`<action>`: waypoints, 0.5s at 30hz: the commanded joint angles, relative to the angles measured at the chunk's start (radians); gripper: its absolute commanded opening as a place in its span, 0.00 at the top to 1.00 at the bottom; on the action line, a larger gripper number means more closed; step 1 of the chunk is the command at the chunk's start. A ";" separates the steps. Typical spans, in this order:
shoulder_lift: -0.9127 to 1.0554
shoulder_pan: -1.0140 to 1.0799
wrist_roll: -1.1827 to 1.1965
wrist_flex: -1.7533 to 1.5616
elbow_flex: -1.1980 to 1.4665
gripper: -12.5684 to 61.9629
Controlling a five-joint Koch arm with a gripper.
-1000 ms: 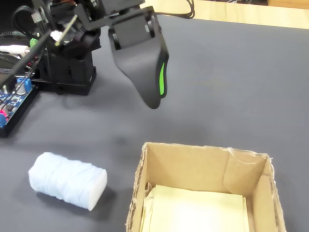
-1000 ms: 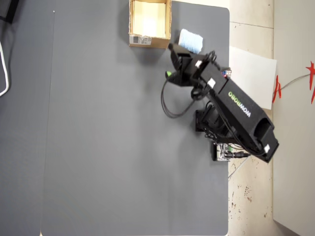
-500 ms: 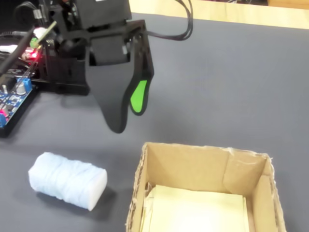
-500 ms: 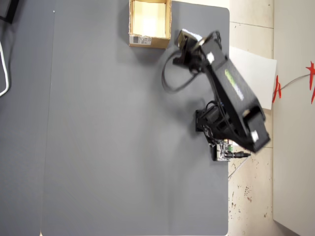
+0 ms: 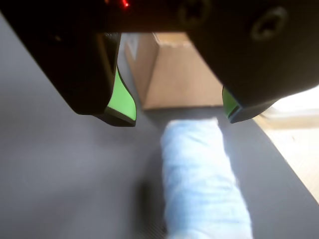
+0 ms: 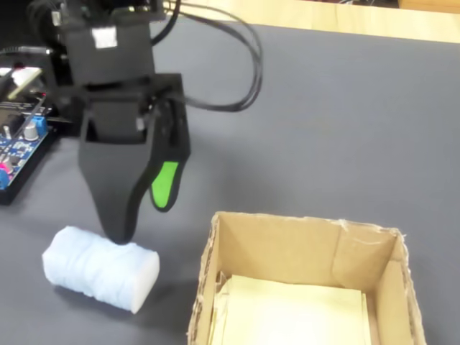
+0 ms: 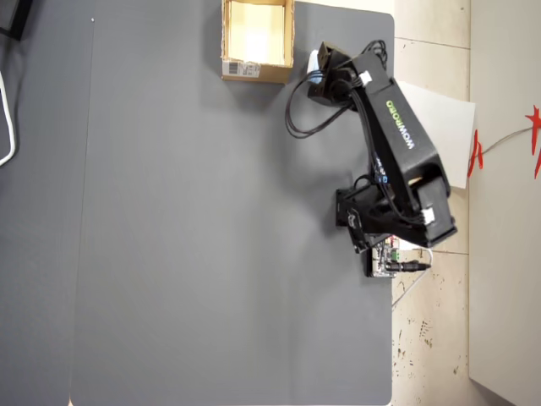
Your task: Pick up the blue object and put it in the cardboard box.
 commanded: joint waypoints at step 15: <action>-0.095 0.137 0.202 -0.227 0.091 0.39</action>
